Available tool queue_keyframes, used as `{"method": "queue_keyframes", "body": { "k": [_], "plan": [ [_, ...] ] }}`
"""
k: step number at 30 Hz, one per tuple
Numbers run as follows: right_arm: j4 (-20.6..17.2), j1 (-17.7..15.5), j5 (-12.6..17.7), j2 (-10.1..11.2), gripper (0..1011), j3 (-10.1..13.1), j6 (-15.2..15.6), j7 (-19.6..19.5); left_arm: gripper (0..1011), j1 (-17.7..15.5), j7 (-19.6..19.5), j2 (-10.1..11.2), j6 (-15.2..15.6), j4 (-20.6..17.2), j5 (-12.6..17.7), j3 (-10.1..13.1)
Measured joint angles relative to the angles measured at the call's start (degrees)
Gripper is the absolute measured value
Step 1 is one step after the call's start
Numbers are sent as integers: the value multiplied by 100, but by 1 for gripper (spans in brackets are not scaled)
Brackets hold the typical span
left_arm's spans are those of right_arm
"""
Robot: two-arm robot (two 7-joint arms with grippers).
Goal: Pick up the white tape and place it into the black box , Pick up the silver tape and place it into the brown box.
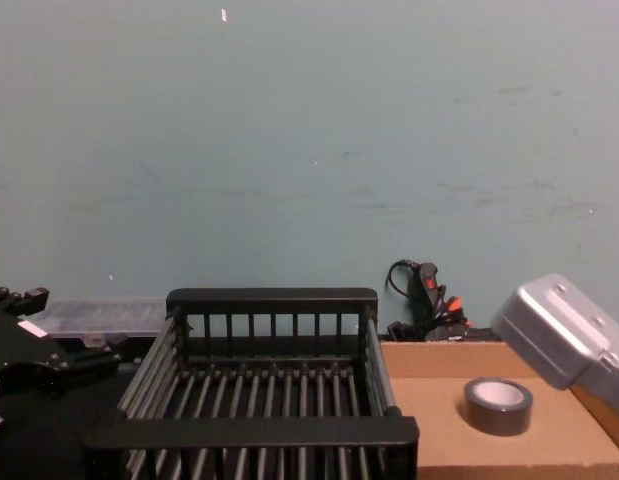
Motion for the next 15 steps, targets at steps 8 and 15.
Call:
{"method": "queue_keyframes", "body": {
  "k": [8, 15],
  "plan": [
    [15, 1, -25, -23, 1002, 6, -1, 31, 1001, 0, 0, 0, 0, 0, 0, 0],
    [19, -4, -48, -36, 1002, 7, -1, 47, 1001, 0, 0, 0, 0, 0, 0, 0]
  ]
}}
